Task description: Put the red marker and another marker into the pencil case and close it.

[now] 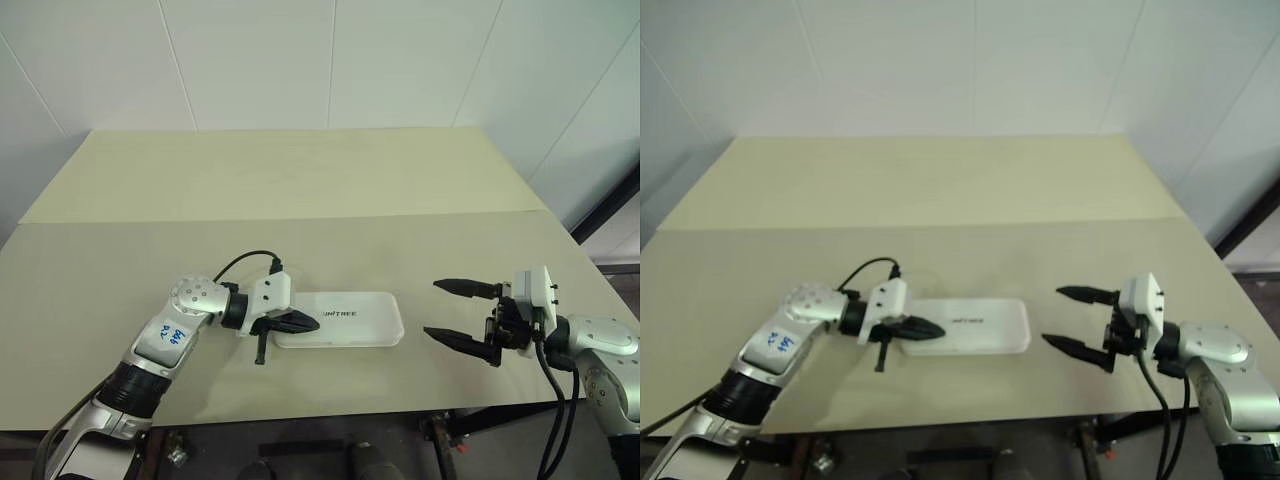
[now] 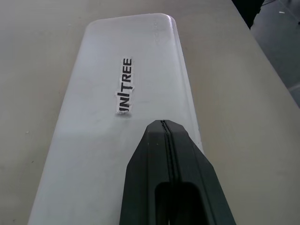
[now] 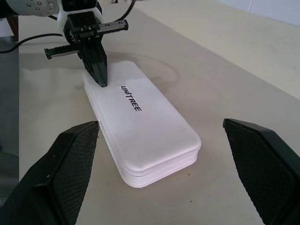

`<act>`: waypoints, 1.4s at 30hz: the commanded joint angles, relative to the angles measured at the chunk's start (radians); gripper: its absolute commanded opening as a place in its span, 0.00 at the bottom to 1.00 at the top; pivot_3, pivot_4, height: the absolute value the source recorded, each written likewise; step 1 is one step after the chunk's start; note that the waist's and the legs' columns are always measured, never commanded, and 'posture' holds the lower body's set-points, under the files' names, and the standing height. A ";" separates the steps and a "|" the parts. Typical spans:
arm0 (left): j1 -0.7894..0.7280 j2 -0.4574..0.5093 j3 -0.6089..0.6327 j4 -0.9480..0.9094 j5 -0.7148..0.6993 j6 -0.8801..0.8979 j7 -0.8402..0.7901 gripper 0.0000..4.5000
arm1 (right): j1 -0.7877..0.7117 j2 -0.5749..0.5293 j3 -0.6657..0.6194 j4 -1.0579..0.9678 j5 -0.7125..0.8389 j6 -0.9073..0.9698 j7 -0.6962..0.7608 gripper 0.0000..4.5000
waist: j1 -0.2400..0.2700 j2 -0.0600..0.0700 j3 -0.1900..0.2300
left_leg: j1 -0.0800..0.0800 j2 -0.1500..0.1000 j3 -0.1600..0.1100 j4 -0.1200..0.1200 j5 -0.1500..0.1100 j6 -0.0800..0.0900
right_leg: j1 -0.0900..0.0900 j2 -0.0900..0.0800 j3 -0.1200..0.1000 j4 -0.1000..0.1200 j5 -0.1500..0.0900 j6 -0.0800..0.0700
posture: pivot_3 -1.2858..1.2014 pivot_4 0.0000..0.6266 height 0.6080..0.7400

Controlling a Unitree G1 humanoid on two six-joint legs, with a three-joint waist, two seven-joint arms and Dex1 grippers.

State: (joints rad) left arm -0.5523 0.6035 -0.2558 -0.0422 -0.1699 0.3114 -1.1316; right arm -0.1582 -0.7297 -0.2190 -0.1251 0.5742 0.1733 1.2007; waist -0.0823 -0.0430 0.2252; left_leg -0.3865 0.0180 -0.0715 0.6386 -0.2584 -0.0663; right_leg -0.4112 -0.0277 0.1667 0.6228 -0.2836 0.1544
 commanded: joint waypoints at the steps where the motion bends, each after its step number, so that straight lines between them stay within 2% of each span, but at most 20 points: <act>1: -0.014 0.015 -0.030 -0.031 0.028 0.047 0.000 0.00 | 0.014 0.012 -0.034 -0.046 0.022 -0.020 -0.020 1.00 | 0.000 0.000 0.000 | 0.000 0.000 0.000 0.000 0.000 0.000 | 0.000 0.000 0.000 0.000 0.000 0.000 | 0.52 0.24 1.00; 7: -0.024 -0.002 -0.035 -0.030 0.022 0.079 0.013 0.00 | 0.013 0.026 -0.024 -0.051 0.020 -0.023 -0.036 1.00 | 0.000 0.000 0.000 | 0.001 0.000 0.000 0.000 0.000 0.000 | 0.001 0.000 0.000 0.000 0.000 0.000 | 0.52 0.24 1.00; 11: -0.018 -0.019 0.027 -0.033 -0.044 0.082 0.012 0.00 | -0.008 0.033 -0.007 -0.028 0.010 -0.034 -0.024 1.00 | -0.001 0.000 0.000 | 0.000 0.000 0.000 0.001 0.000 0.000 | 0.001 0.000 0.000 0.000 0.000 0.000 | 0.52 0.24 1.00; 18: 0.011 0.039 0.202 -0.016 -0.188 0.061 -0.048 0.00 | -0.069 0.032 0.018 0.040 -0.011 -0.063 0.008 1.00 | -0.002 0.000 0.000 | 0.000 0.000 0.000 0.001 0.000 0.000 | 0.001 0.000 0.000 0.000 0.000 0.000 | 0.52 0.24 1.00; 21: 0.044 0.075 0.295 0.016 -0.232 0.023 -0.075 0.14 | -0.120 0.029 0.021 0.092 -0.019 -0.077 0.022 1.00 | -0.003 0.000 0.000 | 0.000 0.000 0.000 0.001 0.000 0.000 | 0.001 0.000 0.000 0.000 0.000 0.000 | 0.52 0.24 1.00; 24: 0.085 0.092 0.377 0.033 -0.267 -0.005 -0.070 0.33 | -0.157 0.022 0.026 0.134 -0.023 -0.086 0.047 1.00 | -0.004 0.000 0.000 | 0.001 0.001 0.000 0.001 0.000 0.000 | 0.000 0.000 0.000 0.000 0.000 -0.001 | 0.52 0.24 1.00; 28: 0.123 0.087 0.477 0.087 -0.269 -0.144 -0.047 0.64 | -0.211 0.021 0.028 0.186 -0.026 -0.097 0.064 1.00 | -0.001 0.000 0.000 | 0.000 0.001 0.000 0.000 0.000 0.000 | 0.000 0.000 0.000 0.000 0.000 -0.001 | 0.52 0.24 1.00; 33: 0.142 0.102 0.528 0.101 -0.279 -0.165 -0.022 1.00 | -0.263 0.016 0.018 0.235 -0.024 -0.098 0.064 1.00 | 0.000 0.000 0.000 | 0.000 0.000 0.000 0.000 0.000 0.000 | 0.000 -0.001 -0.001 0.000 0.000 0.000 | 0.52 0.24 1.00; 42: 0.141 0.103 0.525 0.105 -0.289 -0.147 -0.008 1.00 | -0.280 -0.011 0.023 0.253 -0.026 -0.089 0.105 1.00 | -0.004 0.000 0.000 | 0.000 0.000 0.000 0.000 0.000 0.000 | 0.000 -0.001 -0.001 0.000 0.000 0.000 | 0.52 0.24 1.00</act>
State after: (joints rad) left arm -0.4133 0.6951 0.2550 0.0836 -0.4361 0.1667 -1.1486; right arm -0.4465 -0.7253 -0.1711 0.1537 0.5386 0.0881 1.2976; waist -0.0858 -0.0427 0.2252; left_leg -0.3866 0.0185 -0.0714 0.6387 -0.2585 -0.0664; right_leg -0.4114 -0.0285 0.1660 0.6225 -0.2837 0.1542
